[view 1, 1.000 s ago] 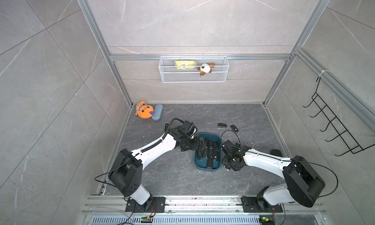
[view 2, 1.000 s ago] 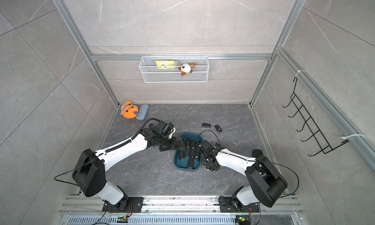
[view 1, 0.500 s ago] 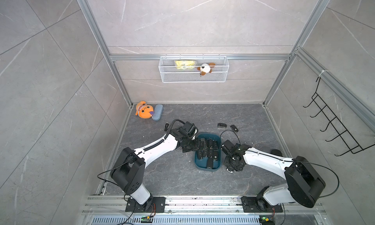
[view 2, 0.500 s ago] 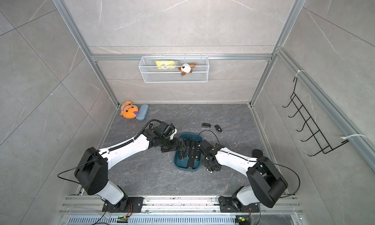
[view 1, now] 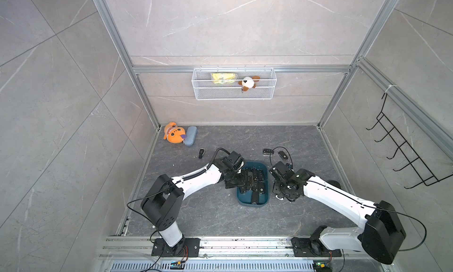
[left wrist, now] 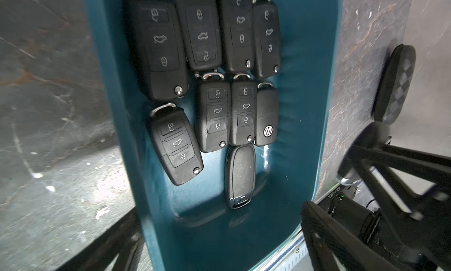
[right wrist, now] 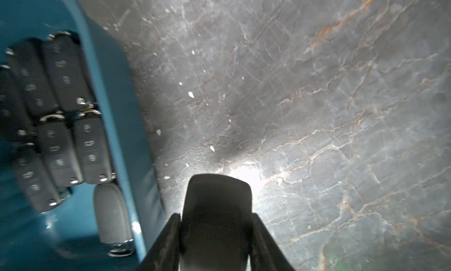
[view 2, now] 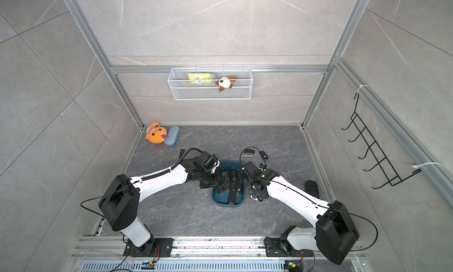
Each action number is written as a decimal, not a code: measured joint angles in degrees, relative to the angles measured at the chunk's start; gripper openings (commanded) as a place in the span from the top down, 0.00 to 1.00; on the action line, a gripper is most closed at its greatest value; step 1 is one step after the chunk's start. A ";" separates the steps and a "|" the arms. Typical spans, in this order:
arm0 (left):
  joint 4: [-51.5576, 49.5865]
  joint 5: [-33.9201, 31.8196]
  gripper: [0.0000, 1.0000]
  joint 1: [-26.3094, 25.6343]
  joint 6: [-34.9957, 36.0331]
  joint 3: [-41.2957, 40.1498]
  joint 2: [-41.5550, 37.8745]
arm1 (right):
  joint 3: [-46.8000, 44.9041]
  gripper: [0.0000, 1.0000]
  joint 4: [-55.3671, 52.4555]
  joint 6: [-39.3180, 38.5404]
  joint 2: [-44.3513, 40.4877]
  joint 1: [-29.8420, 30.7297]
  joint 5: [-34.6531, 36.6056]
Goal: Place the car key into the storage box
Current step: Pick up the car key from the center of the board, then place the car key in the storage box.
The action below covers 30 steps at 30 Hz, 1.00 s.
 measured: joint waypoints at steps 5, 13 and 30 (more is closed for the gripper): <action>0.22 -0.37 0.00 -0.90 -0.33 0.11 0.42 | 1.11 0.58 0.17 -2.23 -1.31 0.00 -0.83; -1.03 -4.98 0.00 0.07 -1.29 0.09 -4.31 | 4.70 0.58 0.48 -3.98 0.07 3.78 -2.93; -3.32 -10.56 0.00 9.86 -2.78 -7.80 -21.62 | 15.06 0.58 2.45 -1.92 18.84 13.90 -8.04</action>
